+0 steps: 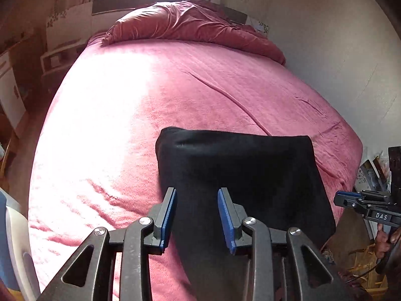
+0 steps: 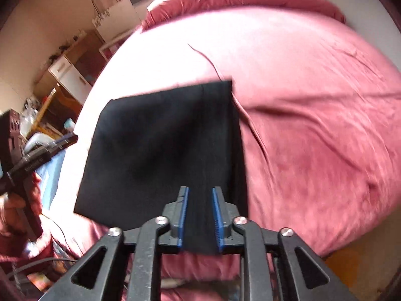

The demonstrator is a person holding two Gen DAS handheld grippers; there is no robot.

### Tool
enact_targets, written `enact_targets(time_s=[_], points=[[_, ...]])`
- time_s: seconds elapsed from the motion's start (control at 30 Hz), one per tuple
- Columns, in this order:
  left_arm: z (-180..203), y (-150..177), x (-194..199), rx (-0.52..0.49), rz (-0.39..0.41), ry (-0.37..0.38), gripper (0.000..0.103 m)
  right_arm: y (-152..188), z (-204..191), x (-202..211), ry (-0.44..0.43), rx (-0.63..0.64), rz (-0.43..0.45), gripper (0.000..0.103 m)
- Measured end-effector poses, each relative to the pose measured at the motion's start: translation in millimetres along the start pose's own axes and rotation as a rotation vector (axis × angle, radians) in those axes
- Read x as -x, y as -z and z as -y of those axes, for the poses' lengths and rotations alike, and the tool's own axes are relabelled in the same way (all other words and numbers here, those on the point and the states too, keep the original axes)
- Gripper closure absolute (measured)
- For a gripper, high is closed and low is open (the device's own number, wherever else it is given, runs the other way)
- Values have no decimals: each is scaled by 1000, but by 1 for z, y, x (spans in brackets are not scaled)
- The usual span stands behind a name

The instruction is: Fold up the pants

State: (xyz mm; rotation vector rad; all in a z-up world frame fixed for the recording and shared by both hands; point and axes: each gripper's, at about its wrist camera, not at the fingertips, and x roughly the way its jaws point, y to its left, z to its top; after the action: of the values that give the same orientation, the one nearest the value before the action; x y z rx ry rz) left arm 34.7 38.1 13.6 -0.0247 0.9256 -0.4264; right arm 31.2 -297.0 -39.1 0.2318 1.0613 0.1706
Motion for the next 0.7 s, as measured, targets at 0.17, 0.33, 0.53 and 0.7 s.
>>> enact_targets(time_s=[0.17,0.33,0.53,0.7], points=[[17,-11,-9,-47,-2,-40,65,-30,-12,-23,-7,-8,11,71],[28,-14,-29,-74,-37,-58,65,-45,-4,-43,-1,-45,12,71],[29,-14,-58,-76,-84,-72,65,-53,16,-62,27,-91,-4,71],[27,-12,-78,-72,-121,-78,65,-51,20,-72,28,-96,-24,71]])
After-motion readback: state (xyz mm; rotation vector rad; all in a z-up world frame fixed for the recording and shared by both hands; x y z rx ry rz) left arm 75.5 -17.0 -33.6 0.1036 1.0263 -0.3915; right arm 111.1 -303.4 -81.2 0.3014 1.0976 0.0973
